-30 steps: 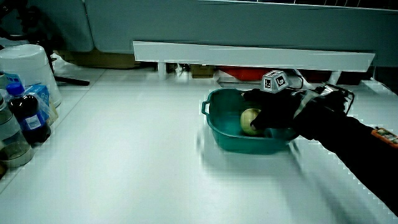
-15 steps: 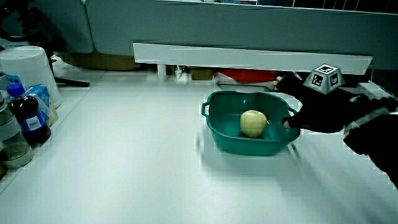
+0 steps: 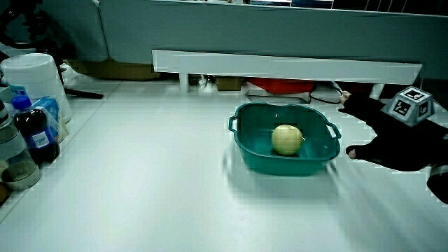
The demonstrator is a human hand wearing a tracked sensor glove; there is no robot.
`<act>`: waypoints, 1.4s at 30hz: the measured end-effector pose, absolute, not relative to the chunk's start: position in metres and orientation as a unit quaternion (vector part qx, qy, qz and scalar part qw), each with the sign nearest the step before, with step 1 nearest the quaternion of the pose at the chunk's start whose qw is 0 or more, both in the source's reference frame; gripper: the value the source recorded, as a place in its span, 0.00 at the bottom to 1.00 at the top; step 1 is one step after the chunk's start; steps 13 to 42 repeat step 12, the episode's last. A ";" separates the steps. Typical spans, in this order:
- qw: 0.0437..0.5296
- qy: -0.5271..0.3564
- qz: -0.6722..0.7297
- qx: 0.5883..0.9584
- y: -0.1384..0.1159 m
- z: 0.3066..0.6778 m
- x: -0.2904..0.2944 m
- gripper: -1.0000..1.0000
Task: Place pear into plate
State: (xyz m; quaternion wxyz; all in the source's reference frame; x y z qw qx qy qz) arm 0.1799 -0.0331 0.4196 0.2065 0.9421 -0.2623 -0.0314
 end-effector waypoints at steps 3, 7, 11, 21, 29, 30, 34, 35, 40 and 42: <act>0.200 -0.262 -0.020 0.944 -0.026 0.416 0.185 0.00; 0.201 -0.261 -0.001 0.944 -0.018 0.414 0.190 0.00; 0.202 -0.257 -0.003 0.945 -0.015 0.414 0.196 0.00; 0.197 -0.257 0.001 0.946 -0.014 0.415 0.196 0.00; 0.197 -0.257 0.001 0.946 -0.014 0.415 0.196 0.00; 0.197 -0.257 0.001 0.946 -0.014 0.415 0.196 0.00; 0.197 -0.257 0.001 0.946 -0.014 0.415 0.196 0.00; 0.197 -0.257 0.001 0.946 -0.014 0.415 0.196 0.00; 0.197 -0.257 0.001 0.946 -0.014 0.415 0.196 0.00; 0.197 -0.257 0.001 0.946 -0.014 0.415 0.196 0.00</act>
